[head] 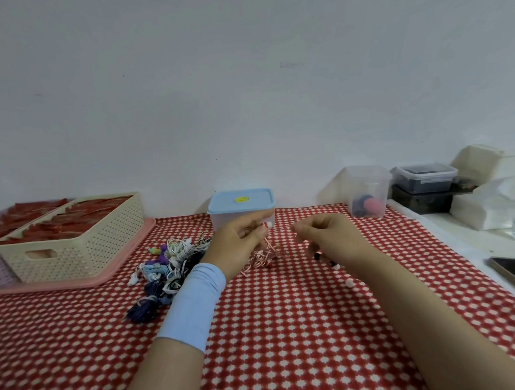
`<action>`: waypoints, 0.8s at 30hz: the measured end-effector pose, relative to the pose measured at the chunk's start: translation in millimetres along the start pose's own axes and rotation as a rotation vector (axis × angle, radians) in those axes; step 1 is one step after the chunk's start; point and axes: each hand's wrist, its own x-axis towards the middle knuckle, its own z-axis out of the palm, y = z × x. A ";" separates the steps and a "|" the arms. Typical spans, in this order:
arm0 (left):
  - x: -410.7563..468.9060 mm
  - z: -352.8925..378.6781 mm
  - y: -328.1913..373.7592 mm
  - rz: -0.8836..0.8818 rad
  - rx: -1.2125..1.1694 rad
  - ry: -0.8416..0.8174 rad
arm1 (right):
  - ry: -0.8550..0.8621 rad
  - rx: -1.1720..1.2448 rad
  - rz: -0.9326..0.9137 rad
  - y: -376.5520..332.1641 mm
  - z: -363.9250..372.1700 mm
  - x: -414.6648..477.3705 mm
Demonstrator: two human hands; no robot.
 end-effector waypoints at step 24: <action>4.1 -17.0 3.4 -0.021 -0.171 0.200 | -0.341 -0.394 0.009 -23.6 2.9 37.3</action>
